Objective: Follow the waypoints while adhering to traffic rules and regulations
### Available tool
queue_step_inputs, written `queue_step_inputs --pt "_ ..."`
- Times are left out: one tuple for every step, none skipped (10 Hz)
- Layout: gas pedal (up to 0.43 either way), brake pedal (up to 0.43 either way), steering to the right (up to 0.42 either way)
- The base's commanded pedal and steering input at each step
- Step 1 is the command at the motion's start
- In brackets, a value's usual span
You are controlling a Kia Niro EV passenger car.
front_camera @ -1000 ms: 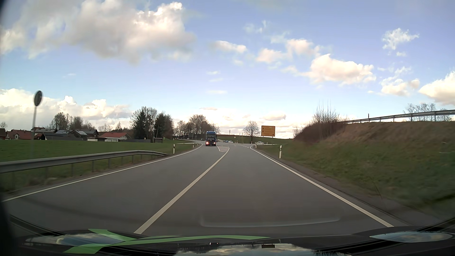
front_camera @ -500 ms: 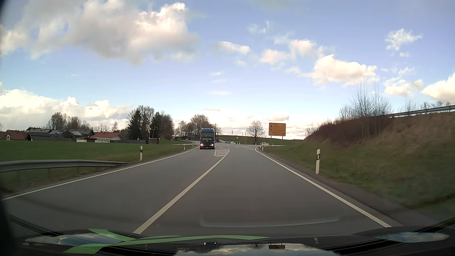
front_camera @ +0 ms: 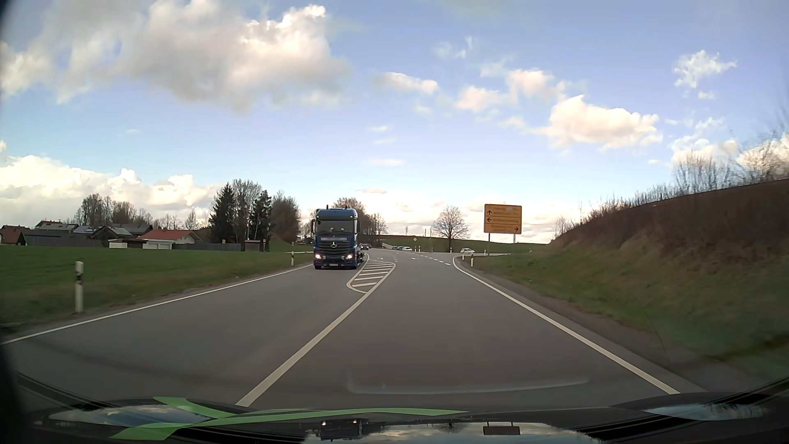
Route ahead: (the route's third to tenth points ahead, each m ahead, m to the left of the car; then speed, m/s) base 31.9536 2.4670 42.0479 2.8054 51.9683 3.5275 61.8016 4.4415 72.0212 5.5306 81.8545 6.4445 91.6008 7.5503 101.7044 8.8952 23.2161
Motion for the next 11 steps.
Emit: queue_step_inputs --pt "0.138 0.000 -0.005" --pt "0.138 0.000 -0.005" --pt "0.138 0.000 -0.005" --pt "0.138 0.000 -0.005" --pt "0.138 0.000 -0.005" --pt "0.138 0.000 -0.005" --pt "0.138 0.000 -0.005" --pt "0.138 0.000 -0.005" --pt "0.138 0.000 -0.006" --pt "0.138 0.000 -0.008" --pt "0.138 0.000 -0.010"
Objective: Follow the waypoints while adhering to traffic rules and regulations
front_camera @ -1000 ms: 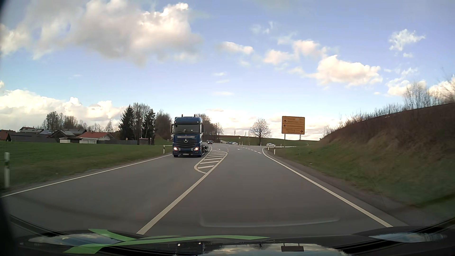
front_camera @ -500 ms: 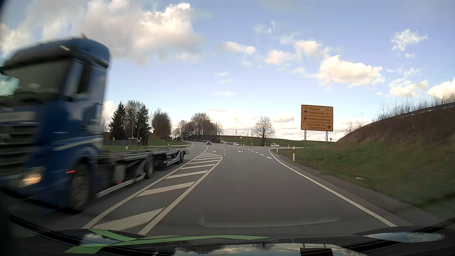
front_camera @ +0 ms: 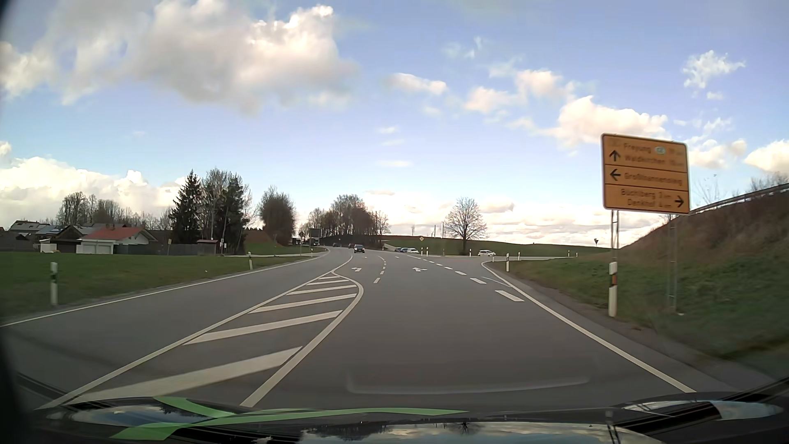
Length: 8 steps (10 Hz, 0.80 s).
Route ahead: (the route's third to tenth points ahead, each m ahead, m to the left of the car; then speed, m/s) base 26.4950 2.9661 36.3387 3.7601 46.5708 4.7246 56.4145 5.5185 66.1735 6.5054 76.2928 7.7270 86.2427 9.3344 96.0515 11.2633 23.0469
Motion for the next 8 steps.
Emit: queue_step_inputs --pt "0.138 0.000 -0.012" --pt "0.138 0.000 -0.013" --pt "0.138 0.000 -0.014" --pt "0.138 0.000 -0.014" --pt "0.138 0.000 -0.015" --pt "0.138 0.000 -0.015" --pt "0.138 0.000 -0.015" --pt "0.138 0.000 -0.015"
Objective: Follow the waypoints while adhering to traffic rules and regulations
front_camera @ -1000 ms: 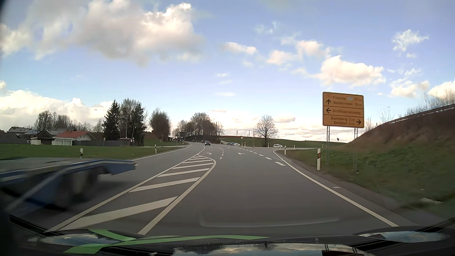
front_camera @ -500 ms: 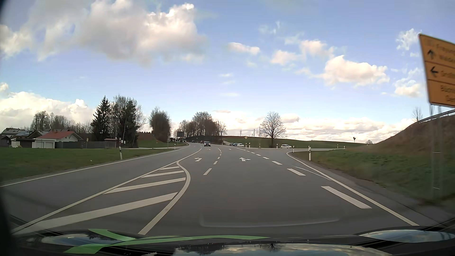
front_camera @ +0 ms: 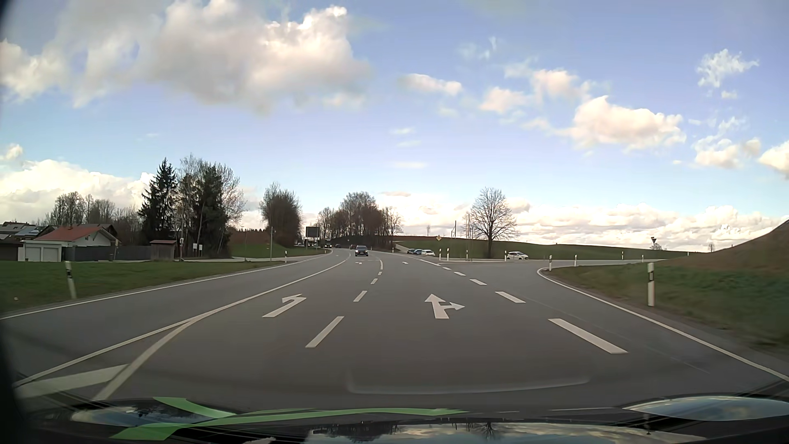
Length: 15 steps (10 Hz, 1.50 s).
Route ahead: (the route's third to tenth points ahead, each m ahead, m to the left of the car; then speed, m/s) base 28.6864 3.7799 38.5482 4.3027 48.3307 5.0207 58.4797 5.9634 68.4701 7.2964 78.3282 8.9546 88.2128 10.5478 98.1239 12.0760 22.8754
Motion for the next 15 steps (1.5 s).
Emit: queue_step_inputs --pt "0.138 0.000 -0.015" --pt "0.138 0.000 -0.015" --pt "0.138 0.000 -0.014" --pt "0.138 0.000 -0.014" --pt "0.138 0.000 -0.014" --pt "0.138 0.000 -0.013" --pt "0.138 0.000 -0.014" --pt "0.138 0.000 -0.014" --pt "0.138 0.000 -0.014" --pt "0.138 0.000 -0.014" --pt "0.138 0.000 -0.013" --pt "0.138 0.000 -0.014" --pt "0.138 0.000 -0.014" --pt "0.138 0.000 -0.014" --pt "0.138 0.000 -0.014"
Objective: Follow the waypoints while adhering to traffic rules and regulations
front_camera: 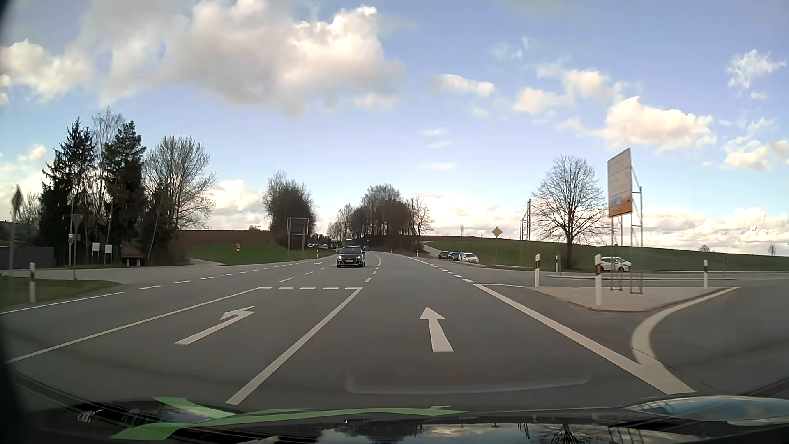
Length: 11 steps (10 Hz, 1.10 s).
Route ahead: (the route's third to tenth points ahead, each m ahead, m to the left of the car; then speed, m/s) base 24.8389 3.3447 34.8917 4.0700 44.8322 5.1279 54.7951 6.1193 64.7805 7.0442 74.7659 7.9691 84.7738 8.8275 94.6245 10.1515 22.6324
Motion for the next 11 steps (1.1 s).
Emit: queue_step_inputs --pt "0.138 0.000 -0.014" --pt "0.138 0.000 -0.014" --pt "0.138 0.000 -0.014" --pt "0.138 0.000 -0.014" --pt "0.138 0.000 -0.014" --pt "0.138 0.000 -0.014" --pt "0.138 0.000 -0.014" --pt "0.138 0.000 -0.014" --pt "0.138 0.000 -0.014" --pt "0.138 0.000 -0.014" --pt "0.138 0.000 -0.014"
